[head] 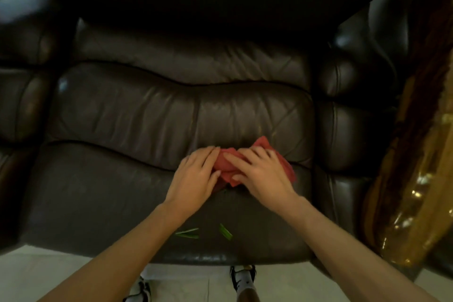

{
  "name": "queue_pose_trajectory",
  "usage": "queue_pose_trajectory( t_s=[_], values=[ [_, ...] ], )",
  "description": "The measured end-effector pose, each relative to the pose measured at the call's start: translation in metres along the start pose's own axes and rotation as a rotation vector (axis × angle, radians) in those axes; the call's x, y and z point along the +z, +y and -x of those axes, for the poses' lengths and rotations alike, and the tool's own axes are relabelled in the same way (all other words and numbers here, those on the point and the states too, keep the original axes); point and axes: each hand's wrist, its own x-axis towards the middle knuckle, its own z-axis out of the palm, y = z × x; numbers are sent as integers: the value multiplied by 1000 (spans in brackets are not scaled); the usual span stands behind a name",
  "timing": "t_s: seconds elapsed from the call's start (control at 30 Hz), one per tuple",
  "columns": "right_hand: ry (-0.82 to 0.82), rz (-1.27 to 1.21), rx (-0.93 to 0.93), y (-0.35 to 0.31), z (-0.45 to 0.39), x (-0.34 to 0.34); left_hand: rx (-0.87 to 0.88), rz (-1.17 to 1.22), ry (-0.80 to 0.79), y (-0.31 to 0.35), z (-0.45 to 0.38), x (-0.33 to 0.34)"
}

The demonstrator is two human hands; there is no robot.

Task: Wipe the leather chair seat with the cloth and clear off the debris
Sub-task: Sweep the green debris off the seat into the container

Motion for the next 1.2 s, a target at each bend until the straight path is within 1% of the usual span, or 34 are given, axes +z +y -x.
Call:
queue_pose_trajectory(
  t_s=[0.1,0.17,0.27,0.37,0.5,0.63,0.77,0.87,0.93,1.03,1.1,1.13,1.17,1.2],
  values=[
    [-95,-42,188,25,7,10,14,-96,-139,9,-16,17],
    [-119,-53,294,24,17,25,19,-163,-217,11,-13,30],
    [-103,-142,425,-1,27,48,10,-185,-233,10,-1,41],
    [-56,-194,476,-25,26,60,17,-191,-226,3,11,44],
    [-37,-203,421,-42,25,63,29,-118,-197,-10,29,29],
    [-53,-213,313,-68,20,63,1,-112,-214,-29,60,21],
    [-45,-215,185,-100,12,62,-47,-113,-161,-47,87,11],
    [-35,-236,95,-113,10,59,-63,-58,-139,-55,104,4],
    [-38,-229,81,-115,9,57,-104,-3,-152,-55,109,-1],
    [-47,-267,122,-108,10,50,-161,91,-139,-51,101,-4],
    [19,-279,151,-98,14,47,-179,144,-127,-48,89,-2],
    [43,-271,146,-93,18,48,-186,166,-124,-45,81,-1],
    [33,-252,121,-89,23,49,-191,192,-118,-41,74,0],
    [-16,-222,68,-85,29,51,-196,222,-110,-38,68,1]
  ],
)
